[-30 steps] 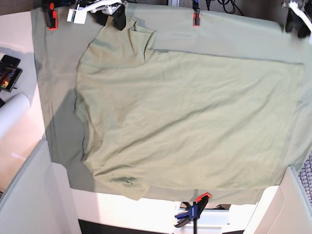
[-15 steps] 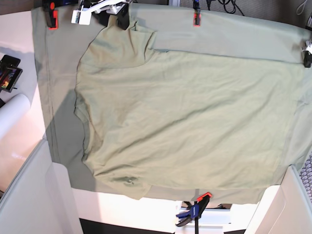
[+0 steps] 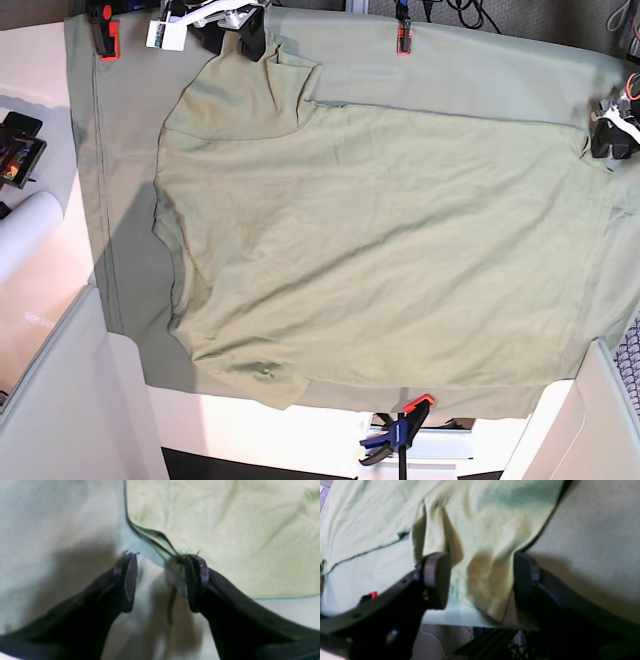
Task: Fold the T-shirt properly
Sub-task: 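Move both grippers down to the shirt's side edges near the sleeves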
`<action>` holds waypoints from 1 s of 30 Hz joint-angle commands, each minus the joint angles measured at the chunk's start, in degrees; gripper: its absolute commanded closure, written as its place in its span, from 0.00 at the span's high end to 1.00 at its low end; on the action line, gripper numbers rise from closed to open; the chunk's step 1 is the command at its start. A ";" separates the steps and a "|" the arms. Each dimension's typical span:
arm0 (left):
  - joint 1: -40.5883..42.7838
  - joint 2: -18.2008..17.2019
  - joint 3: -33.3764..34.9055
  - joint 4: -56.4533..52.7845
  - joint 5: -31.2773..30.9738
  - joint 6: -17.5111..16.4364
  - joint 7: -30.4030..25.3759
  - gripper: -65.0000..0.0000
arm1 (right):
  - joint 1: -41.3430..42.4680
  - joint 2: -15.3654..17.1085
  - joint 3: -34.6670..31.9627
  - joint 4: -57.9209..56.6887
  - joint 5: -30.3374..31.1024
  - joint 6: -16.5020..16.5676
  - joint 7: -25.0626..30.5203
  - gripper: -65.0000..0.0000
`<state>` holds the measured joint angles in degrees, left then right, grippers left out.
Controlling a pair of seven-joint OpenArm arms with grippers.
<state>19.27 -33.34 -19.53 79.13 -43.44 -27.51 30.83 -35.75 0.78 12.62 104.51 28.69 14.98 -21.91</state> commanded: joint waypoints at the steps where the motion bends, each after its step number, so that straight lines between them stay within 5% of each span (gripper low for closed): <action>1: -0.13 -1.20 -0.81 0.52 -0.66 -0.96 0.92 0.53 | -0.98 0.00 0.04 0.70 0.17 0.24 0.22 0.60; 13: -1.66 -1.14 -1.40 0.55 -4.17 -1.20 3.28 0.53 | -1.25 0.02 0.04 0.70 -0.48 0.24 0.24 0.60; 17: -2.62 -1.18 -1.40 1.25 -6.45 -4.26 5.07 0.53 | -1.29 0.02 0.04 0.70 -1.64 0.22 0.22 0.60; 27: -2.64 -1.27 -2.03 1.27 -5.95 -4.20 4.50 0.53 | -1.25 0.04 0.04 0.70 -1.70 0.22 0.24 0.60; 30: -3.08 -1.22 -2.03 1.27 -3.17 -1.46 2.78 0.53 | -1.25 0.02 0.04 0.70 -1.70 0.22 0.24 0.60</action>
<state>16.80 -33.32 -21.04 79.50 -45.87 -28.58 34.65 -36.51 0.78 12.62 104.53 27.16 15.18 -21.52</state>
